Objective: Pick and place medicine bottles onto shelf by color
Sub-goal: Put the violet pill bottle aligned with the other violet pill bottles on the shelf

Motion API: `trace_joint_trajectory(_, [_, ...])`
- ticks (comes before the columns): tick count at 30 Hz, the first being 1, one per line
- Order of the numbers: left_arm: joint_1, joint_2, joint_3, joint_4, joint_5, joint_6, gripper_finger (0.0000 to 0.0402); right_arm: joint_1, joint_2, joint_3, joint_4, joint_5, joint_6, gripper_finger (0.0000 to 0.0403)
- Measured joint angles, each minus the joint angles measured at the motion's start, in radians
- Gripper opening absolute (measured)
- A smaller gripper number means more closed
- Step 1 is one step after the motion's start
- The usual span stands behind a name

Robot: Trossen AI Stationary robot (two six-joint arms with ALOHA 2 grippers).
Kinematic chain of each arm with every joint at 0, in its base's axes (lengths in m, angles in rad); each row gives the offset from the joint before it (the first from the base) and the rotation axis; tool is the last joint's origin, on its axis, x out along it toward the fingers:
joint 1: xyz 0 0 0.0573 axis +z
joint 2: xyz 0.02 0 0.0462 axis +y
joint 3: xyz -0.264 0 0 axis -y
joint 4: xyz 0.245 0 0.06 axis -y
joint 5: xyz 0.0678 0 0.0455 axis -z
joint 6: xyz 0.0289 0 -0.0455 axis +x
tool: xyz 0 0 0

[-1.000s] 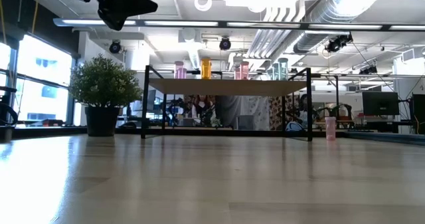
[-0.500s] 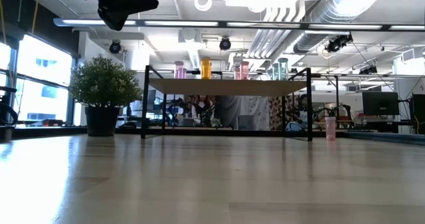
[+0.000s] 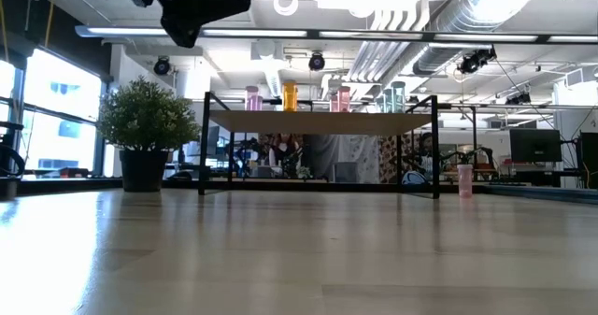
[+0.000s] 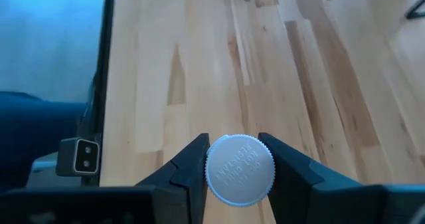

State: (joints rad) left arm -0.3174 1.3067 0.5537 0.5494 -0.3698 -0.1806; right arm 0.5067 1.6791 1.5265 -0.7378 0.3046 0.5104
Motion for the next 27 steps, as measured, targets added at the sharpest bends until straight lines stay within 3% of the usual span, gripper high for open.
trace_joint_trajectory(9, [0.050,0.083,0.000,0.179,0.094,-0.006,0.0266,-0.103,0.000,0.000,0.075,-0.155,-0.192,0.0117])
trace_joint_trajectory(27, [0.188,0.207,0.113,0.178,0.324,-0.026,0.0266,-0.254,0.000,0.000,0.100,-0.344,-0.399,0.0117])
